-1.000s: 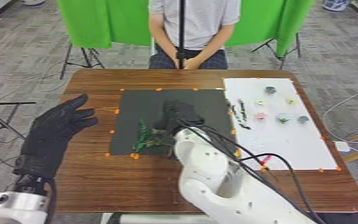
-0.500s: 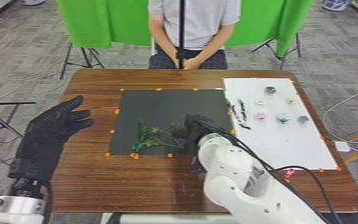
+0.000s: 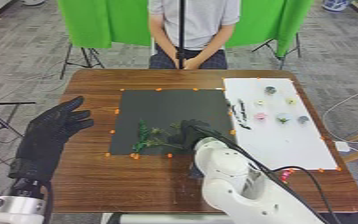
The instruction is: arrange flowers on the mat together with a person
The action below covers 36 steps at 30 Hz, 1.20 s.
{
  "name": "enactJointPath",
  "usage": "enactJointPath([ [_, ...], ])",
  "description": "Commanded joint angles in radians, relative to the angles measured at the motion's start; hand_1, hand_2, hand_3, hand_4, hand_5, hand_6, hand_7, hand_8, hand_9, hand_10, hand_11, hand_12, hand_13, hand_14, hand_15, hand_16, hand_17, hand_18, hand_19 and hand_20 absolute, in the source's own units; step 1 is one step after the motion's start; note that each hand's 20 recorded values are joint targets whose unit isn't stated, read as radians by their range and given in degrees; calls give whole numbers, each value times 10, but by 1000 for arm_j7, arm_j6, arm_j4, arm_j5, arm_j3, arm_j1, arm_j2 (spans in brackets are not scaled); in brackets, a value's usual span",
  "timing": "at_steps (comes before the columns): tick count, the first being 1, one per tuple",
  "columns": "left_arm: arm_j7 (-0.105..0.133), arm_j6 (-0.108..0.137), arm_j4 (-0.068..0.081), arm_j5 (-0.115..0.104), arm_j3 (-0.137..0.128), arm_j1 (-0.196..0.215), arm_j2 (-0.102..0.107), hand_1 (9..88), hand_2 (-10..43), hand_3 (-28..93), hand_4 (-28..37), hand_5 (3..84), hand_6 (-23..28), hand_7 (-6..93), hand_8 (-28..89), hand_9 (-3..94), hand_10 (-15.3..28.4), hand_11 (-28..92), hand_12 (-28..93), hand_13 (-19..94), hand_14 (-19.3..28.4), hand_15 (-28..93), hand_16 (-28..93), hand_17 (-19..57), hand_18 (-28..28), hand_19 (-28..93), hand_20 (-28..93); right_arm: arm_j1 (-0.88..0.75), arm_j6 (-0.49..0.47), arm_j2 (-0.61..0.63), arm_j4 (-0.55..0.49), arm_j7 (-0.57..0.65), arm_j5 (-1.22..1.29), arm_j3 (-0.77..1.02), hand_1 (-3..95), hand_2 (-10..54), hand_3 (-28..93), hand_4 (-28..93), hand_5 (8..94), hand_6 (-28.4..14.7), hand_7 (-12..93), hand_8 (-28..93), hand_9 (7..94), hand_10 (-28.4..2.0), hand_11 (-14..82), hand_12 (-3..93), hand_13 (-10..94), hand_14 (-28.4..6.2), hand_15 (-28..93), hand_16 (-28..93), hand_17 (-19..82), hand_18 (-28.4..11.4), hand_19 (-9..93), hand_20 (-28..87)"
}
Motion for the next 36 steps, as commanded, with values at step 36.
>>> enactJointPath([
  [36, 51, 7, -8, -15, -80, 109, -49, 207, 63, 771, -283, 396, 99, 150, -102, 379, 211, 280, 103, 269, 283, 552, -110, -81, 251, 543, 70, -458, 274, 36, -325, -210, 591, 707, 261, 119, 563, -181, 775, -57, 118, -101, 848, -176, 277, 191, 785, -131, 622, 161, 468, -244, 930, 41],
])
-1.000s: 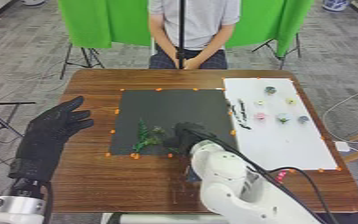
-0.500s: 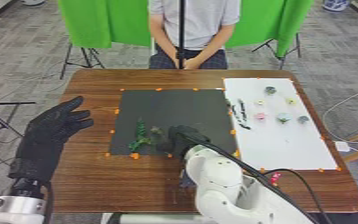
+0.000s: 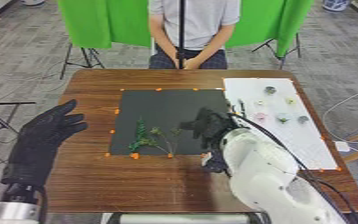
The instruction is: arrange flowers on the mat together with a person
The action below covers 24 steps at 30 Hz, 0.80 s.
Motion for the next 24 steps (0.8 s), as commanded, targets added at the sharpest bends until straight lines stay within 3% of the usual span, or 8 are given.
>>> enactJointPath([
  [1, 38, -29, 8, -15, -52, 59, -41, 203, 62, 770, -283, 393, 97, 149, -102, 377, 211, 277, 103, 268, 283, 551, -110, -82, 251, 543, 70, -315, 214, -16, -90, -259, 434, 437, 256, 122, 571, -184, 742, -63, 114, -98, 810, -191, 265, 184, 742, -149, 617, 145, 426, -248, 925, -18],
  [4, 66, -36, 14, -22, -70, 95, -59, 178, 52, 769, -283, 374, 84, 146, -101, 364, 204, 265, 102, 264, 283, 545, -109, -83, 253, 540, 70, -399, 275, -32, -81, -385, 661, 537, 230, 131, 620, -199, 650, -64, 113, -98, 696, -222, 238, 169, 605, -200, 613, 115, 290, -258, 863, -68],
  [8, 120, -48, 29, -31, -78, 126, -79, 153, 38, 769, -283, 357, 63, 146, -103, 353, 195, 256, 106, 260, 282, 540, -105, -88, 255, 529, 71, -455, 299, -40, -51, -503, 843, 589, 210, 129, 665, -218, 579, -58, 112, -100, 614, -228, 217, 157, 523, -223, 607, 87, 191, -269, 737, 13],
  [10, 142, -40, 35, -39, -72, 128, -83, 147, 35, 771, -283, 354, 56, 143, -104, 353, 195, 252, 108, 260, 281, 536, -102, -89, 255, 525, 74, -461, 312, -44, -43, -516, 875, 588, 202, 125, 679, -221, 553, -55, 110, -97, 580, -228, 206, 155, 491, -228, 595, 83, 159, -275, 696, 60],
  [12, 148, -53, 43, -37, -72, 123, -95, 143, 33, 770, -283, 351, 51, 142, -104, 353, 191, 249, 111, 263, 280, 536, -97, -89, 254, 521, 78, -464, 299, -54, -31, -536, 926, 591, 193, 121, 690, -224, 539, -53, 108, -98, 559, -227, 200, 153, 471, -234, 588, 81, 145, -274, 679, 67],
  [15, 158, -52, 47, -44, -67, 121, -102, 133, 35, 769, -283, 351, 48, 140, -105, 357, 187, 247, 113, 274, 282, 559, -87, -90, 250, 518, 88, -463, 300, -62, -17, -568, 981, 583, 182, 120, 700, -231, 517, -48, 104, -98, 532, -227, 183, 150, 455, -236, 579, 79, 133, -274, 661, 75],
  [21, 166, -53, 58, -50, -43, 90, -86, 120, 55, 751, -283, 358, 47, 139, -105, 371, 187, 244, 115, 277, 283, 571, -87, -92, 241, 505, 105, -447, 268, -73, 7, -596, 1019, 576, 163, 118, 706, -239, 484, -48, 94, -92, 496, -225, 164, 150, 428, -239, 565, 79, 116, -274, 635, 87],
  [24, 158, -56, 62, -48, -28, 73, -81, 117, 58, 750, -283, 364, 49, 138, -104, 374, 188, 243, 116, 276, 283, 569, -89, -93, 239, 499, 109, -447, 261, -71, 9, -604, 1004, 575, 159, 116, 709, -242, 477, -46, 93, -90, 491, -225, 159, 150, 424, -241, 561, 80, 114, -274, 627, 92],
])
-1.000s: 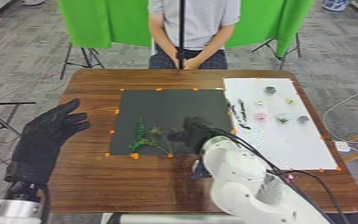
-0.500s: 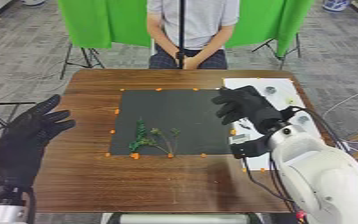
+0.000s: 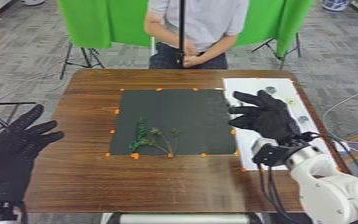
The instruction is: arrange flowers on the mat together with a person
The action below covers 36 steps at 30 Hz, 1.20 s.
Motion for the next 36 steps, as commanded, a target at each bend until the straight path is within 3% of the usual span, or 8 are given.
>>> enactJointPath([
  [1, 0, -11, 13, -8, 37, -32, 10, 117, 58, 751, -283, 365, 49, 138, -104, 374, 188, 242, 116, 274, 283, 566, -90, -93, 238, 497, 111, 9, -27, -17, 10, -33, -25, -11, 158, 116, 710, -243, 476, -46, 93, -90, 491, -225, 158, 150, 423, -241, 559, 79, 114, -274, 625, 94],
  [10, -7, -3, 20, -8, 70, -80, 36, 116, 59, 757, -283, 364, 55, 135, -102, 368, 188, 240, 116, 268, 282, 559, -93, -93, 235, 483, 124, 10, -31, -18, 18, -43, -26, -12, 151, 113, 718, -246, 474, -44, 94, -90, 486, -223, 154, 152, 419, -240, 553, 82, 109, -275, 612, 112],
  [13, -31, -14, 21, 4, 75, -97, 30, 118, 59, 757, -283, 363, 57, 134, -101, 366, 189, 240, 116, 269, 282, 558, -92, -94, 235, 481, 128, 9, -12, -13, 13, -35, -37, -18, 150, 113, 719, -246, 475, -42, 96, -90, 488, -223, 155, 153, 419, -242, 553, 83, 108, -276, 610, 116],
  [16, -49, -12, 19, 9, 77, -99, 30, 121, 56, 762, -283, 363, 58, 135, -100, 365, 190, 242, 117, 269, 282, 558, -92, -94, 235, 480, 131, 12, -10, -13, 16, -34, -22, -22, 149, 113, 720, -244, 477, -43, 96, -90, 492, -223, 157, 153, 421, -243, 555, 84, 112, -279, 614, 122],
  [24, -68, 8, 10, 6, 85, -99, 37, 132, 53, 763, -283, 363, 62, 138, -100, 362, 191, 242, 116, 267, 282, 558, -93, -93, 235, 479, 137, 10, -3, -14, 13, -16, -36, -20, 151, 113, 719, -243, 479, -43, 96, -90, 495, -223, 159, 152, 425, -241, 556, 85, 114, -282, 613, 128],
  [31, -81, 6, 8, 10, 84, -107, 33, 135, 51, 768, -283, 364, 66, 141, -100, 361, 192, 244, 116, 267, 282, 560, -93, -93, 235, 481, 140, 6, 0, -20, 10, -11, -34, -25, 152, 111, 721, -242, 481, -43, 97, -90, 497, -221, 162, 152, 427, -239, 557, 85, 115, -282, 612, 131],
  [32, -92, 4, 6, 11, 82, -107, 30, 136, 51, 766, -283, 364, 67, 141, -100, 361, 192, 244, 116, 267, 282, 559, -93, -92, 236, 481, 141, -1, -1, -24, 7, -10, -35, -22, 152, 111, 722, -242, 481, -43, 97, -90, 498, -221, 162, 152, 428, -239, 558, 85, 115, -282, 612, 131],
  [36, -89, 9, 5, 11, 83, -104, 32, 137, 51, 767, -283, 365, 69, 144, -100, 360, 192, 247, 117, 266, 282, 561, -94, -93, 236, 482, 142, -3, 3, -25, 4, -8, -37, -20, 152, 111, 723, -242, 482, -43, 98, -91, 498, -221, 163, 152, 428, -239, 558, 85, 116, -281, 611, 133],
])
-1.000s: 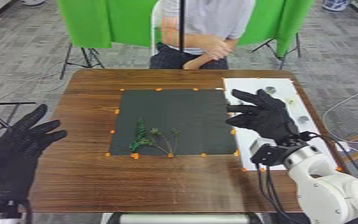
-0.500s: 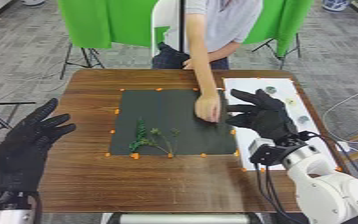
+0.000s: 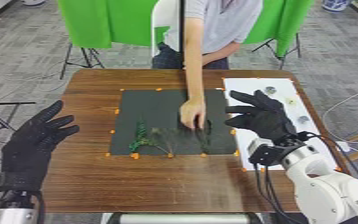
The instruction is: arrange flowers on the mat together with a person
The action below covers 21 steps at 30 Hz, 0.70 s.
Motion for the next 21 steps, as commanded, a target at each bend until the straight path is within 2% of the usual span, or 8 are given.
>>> enactJointPath([
  [1, -24, 8, -6, 7, 4, 6, -4, 138, 51, 768, -283, 365, 69, 145, -100, 360, 192, 246, 116, 266, 282, 561, -94, -93, 236, 482, 142, -21, 14, -14, -15, 4, -13, 2, 152, 110, 723, -242, 482, -43, 98, -91, 498, -222, 163, 152, 428, -238, 558, 85, 116, -281, 611, 133],
  [6, -27, 7, -8, 7, 5, 8, -3, 142, 51, 768, -283, 365, 70, 146, -101, 360, 192, 247, 116, 265, 283, 562, -95, -92, 236, 483, 142, -21, 34, -9, -23, -1, -41, 5, 155, 108, 725, -242, 484, -43, 99, -91, 503, -221, 167, 153, 430, -237, 558, 85, 119, -280, 612, 134],
  [11, -25, 7, -10, 10, 1, 11, 0, 146, 53, 765, -283, 366, 71, 146, -102, 361, 193, 248, 115, 265, 283, 562, -95, -92, 236, 483, 142, -12, 93, 17, -42, 13, -134, 3, 172, 97, 729, -239, 485, -43, 102, -92, 505, -221, 170, 153, 441, -229, 565, 86, 129, -278, 621, 137],
  [13, -22, 9, -12, 10, 1, 10, 2, 148, 52, 766, -283, 366, 71, 147, -101, 361, 193, 248, 115, 265, 283, 563, -95, -92, 236, 484, 142, 1, 144, 34, -54, 58, -209, -5, 185, 90, 731, -237, 486, -42, 106, -93, 508, -219, 175, 154, 450, -225, 574, 87, 139, -274, 630, 139],
  [16, -36, 4, -15, 16, 0, 4, 3, 150, 52, 765, -283, 367, 71, 147, -102, 361, 193, 249, 115, 265, 283, 563, -96, -92, 236, 484, 142, 12, 226, 74, -76, 173, -408, -25, 223, 86, 722, -234, 489, -40, 117, -98, 519, -215, 192, 152, 467, -218, 598, 82, 166, -268, 663, 139],
  [17, -27, 10, -17, 12, 2, 9, 9, 150, 52, 766, -283, 366, 71, 148, -102, 361, 193, 248, 115, 265, 283, 563, -96, -92, 236, 484, 142, 20, 229, 86, -76, 207, -478, -30, 232, 87, 719, -233, 492, -40, 122, -101, 525, -214, 197, 150, 478, -214, 608, 81, 176, -266, 677, 138],
  [19, -23, 11, -18, 13, 2, 9, 12, 149, 53, 766, -283, 366, 71, 148, -102, 361, 194, 248, 115, 265, 283, 564, -96, -93, 236, 484, 141, 71, 279, 121, -73, 316, -614, -82, 243, 84, 714, -224, 497, -41, 126, -108, 537, -214, 205, 145, 496, -211, 627, 64, 195, -258, 711, 106],
  [21, -15, 20, -20, 9, 6, 11, 17, 151, 54, 765, -283, 367, 71, 148, -103, 362, 195, 248, 114, 265, 283, 565, -96, -92, 236, 485, 142, 82, 290, 139, -70, 363, -699, -95, 252, 77, 712, -223, 502, -44, 125, -107, 543, -213, 208, 144, 506, -210, 635, 62, 207, -254, 729, 92],
])
